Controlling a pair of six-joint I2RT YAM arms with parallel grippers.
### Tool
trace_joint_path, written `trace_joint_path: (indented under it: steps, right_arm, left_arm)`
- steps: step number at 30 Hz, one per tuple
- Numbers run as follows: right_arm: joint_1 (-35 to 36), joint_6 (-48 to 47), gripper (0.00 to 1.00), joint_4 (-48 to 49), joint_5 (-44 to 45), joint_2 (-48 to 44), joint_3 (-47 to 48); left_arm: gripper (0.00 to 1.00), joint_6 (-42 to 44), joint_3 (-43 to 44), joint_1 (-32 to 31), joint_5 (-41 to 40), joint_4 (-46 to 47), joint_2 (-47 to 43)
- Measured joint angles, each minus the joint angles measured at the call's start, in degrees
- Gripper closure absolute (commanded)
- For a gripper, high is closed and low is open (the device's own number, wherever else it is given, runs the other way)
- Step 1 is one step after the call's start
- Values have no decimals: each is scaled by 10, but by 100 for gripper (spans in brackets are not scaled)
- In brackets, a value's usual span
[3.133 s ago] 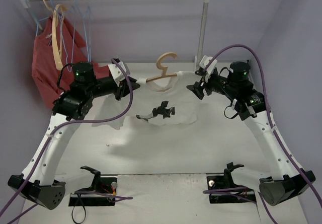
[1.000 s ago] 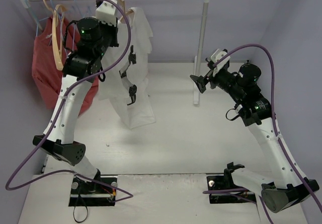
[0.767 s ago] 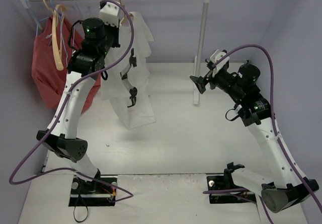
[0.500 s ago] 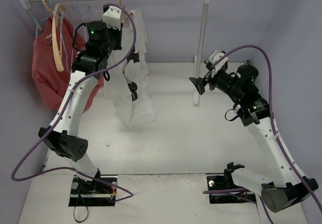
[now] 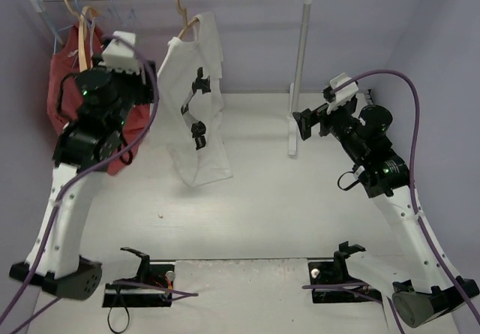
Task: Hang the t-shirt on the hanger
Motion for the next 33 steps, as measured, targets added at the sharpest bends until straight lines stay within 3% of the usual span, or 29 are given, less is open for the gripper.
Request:
trace_joint_path:
  steps: [8, 16, 33]
  right_arm:
    - [0, 68, 0, -46, 125, -65, -53]
    - [0, 134, 0, -108, 222, -134, -112]
    - [0, 201, 0, -136, 272, -191, -141]
  left_arm:
    - [36, -69, -235, 0, -45, -71, -269]
    - [35, -124, -373, 0, -74, -191, -434]
    - [35, -133, -430, 0, -64, -250, -499]
